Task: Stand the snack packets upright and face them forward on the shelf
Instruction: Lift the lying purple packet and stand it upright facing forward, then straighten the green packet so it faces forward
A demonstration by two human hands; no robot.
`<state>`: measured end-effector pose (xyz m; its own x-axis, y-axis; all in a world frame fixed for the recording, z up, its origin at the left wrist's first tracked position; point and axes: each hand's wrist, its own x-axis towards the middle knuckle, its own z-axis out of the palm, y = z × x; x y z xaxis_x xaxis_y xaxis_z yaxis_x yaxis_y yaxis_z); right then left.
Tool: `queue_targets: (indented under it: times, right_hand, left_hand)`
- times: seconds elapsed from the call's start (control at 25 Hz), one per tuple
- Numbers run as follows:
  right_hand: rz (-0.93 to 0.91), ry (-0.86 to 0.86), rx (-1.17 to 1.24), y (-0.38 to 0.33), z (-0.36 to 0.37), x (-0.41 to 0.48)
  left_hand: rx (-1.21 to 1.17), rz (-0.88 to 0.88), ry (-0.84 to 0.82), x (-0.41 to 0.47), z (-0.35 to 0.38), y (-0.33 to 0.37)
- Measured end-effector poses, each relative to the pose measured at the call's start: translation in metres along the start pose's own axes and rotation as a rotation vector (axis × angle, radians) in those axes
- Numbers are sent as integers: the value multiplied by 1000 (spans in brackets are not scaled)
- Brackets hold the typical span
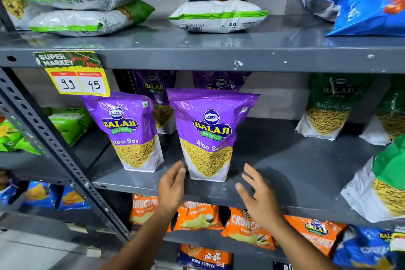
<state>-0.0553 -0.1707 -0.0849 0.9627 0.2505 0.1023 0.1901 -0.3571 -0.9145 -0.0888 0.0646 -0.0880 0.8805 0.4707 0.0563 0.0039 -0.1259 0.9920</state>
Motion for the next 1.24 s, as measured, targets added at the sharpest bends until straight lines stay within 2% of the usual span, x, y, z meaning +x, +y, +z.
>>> queue_targets:
  times: [0.08,0.16,0.28,0.36,0.48,0.6,0.68,0.8,0.92,1.0,1.24]
  right_hand:
    - [-12,53,27,20,-34,-38]
    - [30,164,27,46,-86,-72]
    - [144,464,-12,90,-175,-107]
    - [185,614,-13,113,-227,-117]
    - [220,718,42,118,-272,-102]
    - [212,649,114,111,-284,-79]
    - [191,546,143,103,-284,-70]
    - [137,413,63,103,-289,-64]
    - [153,388,43,108,-301,-57]
    - [145,369,44,114,-304,-51]
    - [108,179,134,121,-286,-31]
  left_hand:
    - [224,54,104,-36,8,-5]
    - [382,144,67,-71,31,-3]
    - [426,257,-164,-107,95,10]
    - [384,261,-370,-120,152,24]
    - [143,39,-585,-131,240,48]
    - [-68,-140,-574,-143,308,72]
    - [-75,-175,-517,-155,334,75]
    - [-51,-160,-403,-176,349,71]
    - [-32,-81,-486,-196,358,68]
    - [20,-111,-528,-198,362,66]
    - [-51,-8,-398,-142,347,57]
